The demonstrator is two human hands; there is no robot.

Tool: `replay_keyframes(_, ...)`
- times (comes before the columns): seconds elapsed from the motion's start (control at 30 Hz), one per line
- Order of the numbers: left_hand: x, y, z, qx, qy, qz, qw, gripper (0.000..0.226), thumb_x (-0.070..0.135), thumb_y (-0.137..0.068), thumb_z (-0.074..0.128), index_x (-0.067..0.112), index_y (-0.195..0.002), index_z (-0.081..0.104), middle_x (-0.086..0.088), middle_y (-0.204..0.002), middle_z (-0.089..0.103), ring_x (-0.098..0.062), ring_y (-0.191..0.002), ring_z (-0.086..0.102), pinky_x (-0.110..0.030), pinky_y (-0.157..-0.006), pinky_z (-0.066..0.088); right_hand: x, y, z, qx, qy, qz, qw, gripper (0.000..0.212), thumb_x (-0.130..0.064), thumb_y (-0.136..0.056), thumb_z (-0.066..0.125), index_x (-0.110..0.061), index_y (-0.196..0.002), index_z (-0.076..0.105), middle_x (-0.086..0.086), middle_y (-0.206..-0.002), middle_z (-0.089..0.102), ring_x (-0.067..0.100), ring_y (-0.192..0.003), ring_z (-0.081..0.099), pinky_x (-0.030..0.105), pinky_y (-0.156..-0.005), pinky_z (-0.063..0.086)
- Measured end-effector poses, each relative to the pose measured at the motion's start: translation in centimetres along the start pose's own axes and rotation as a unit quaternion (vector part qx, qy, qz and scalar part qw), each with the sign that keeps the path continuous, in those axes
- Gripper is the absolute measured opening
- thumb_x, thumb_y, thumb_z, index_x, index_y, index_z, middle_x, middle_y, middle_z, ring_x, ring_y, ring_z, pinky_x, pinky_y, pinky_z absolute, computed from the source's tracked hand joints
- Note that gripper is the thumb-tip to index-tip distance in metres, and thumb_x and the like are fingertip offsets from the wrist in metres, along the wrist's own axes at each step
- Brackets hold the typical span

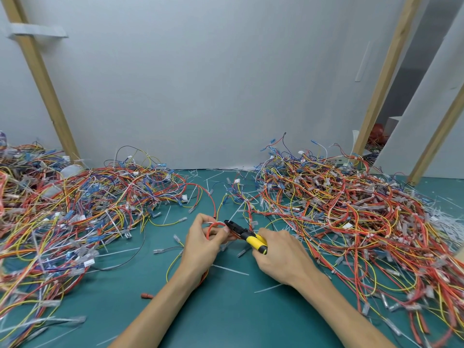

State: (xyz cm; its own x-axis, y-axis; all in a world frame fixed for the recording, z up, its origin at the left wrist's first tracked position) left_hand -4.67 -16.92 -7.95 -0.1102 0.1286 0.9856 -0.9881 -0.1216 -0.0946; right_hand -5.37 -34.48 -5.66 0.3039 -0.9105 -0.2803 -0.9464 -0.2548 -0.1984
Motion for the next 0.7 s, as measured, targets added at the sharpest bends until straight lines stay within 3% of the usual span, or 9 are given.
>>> replay_keyframes(0.23, 0.02, 0.01, 0.10, -0.002, -0.012, 0.003, 1.000, 0.021, -0.001, -0.091, 0.061, 0.011, -0.090, 0.043, -0.006, -0.069, 0.072, -0.026, -0.076, 0.074, -0.026, -0.073, 0.055, 0.02, 0.08, -0.29, 0.006, 0.008, 0.007, 1.000, 0.029, -0.042, -0.081, 0.051, -0.024, -0.067, 0.033, -0.004, -0.059, 0.045, 0.011, -0.052, 0.038, 0.030, -0.046, 0.024)
replay_keyframes(0.43, -0.03, 0.00, 0.00, 0.002, -0.018, 0.007, 1.000, 0.023, -0.001, -0.090, 0.063, 0.011, -0.089, 0.043, -0.008, -0.068, 0.071, -0.028, -0.077, 0.074, -0.036, -0.077, 0.053, -0.03, 0.13, -0.20, 0.022, 0.022, 0.021, 0.999, 0.026, -0.044, -0.081, 0.051, -0.023, -0.073, 0.039, -0.004, -0.059, 0.043, 0.025, -0.061, 0.042, 0.034, -0.051, 0.028)
replay_keyframes(0.63, 0.02, 0.03, -0.01, -0.001, -0.018, 0.006, 1.000, 0.023, 0.000, -0.090, 0.063, 0.010, -0.092, 0.042, -0.010, -0.070, 0.071, -0.027, -0.077, 0.074, -0.029, -0.074, 0.054, 0.09, 0.13, -0.21, 0.020, 0.013, 0.022, 0.999, 0.026, -0.044, -0.081, 0.051, -0.024, -0.072, 0.039, -0.005, -0.060, 0.045, 0.013, -0.053, 0.041, 0.030, -0.046, 0.026)
replay_keyframes(0.7, 0.02, 0.04, -0.01, -0.002, -0.013, 0.002, 1.000, 0.024, 0.000, -0.090, 0.063, 0.010, -0.092, 0.042, -0.012, -0.071, 0.071, -0.028, -0.077, 0.074, -0.033, -0.077, 0.054, 0.08, 0.09, -0.24, 0.017, 0.012, 0.023, 1.000, 0.027, -0.044, -0.081, 0.052, -0.025, -0.070, 0.037, -0.005, -0.060, 0.045, 0.012, -0.053, 0.041, 0.028, -0.045, 0.025)
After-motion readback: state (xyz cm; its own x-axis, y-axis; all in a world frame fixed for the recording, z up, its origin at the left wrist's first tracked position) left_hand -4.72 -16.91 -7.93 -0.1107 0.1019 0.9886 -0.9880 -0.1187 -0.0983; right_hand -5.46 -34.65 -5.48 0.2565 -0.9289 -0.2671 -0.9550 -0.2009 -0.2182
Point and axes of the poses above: each hand's wrist, its own y-axis away from the middle knuckle, its own z-axis out of the palm, x = y × z, the point moved 5 cm from there along -y, towards the middle knuckle
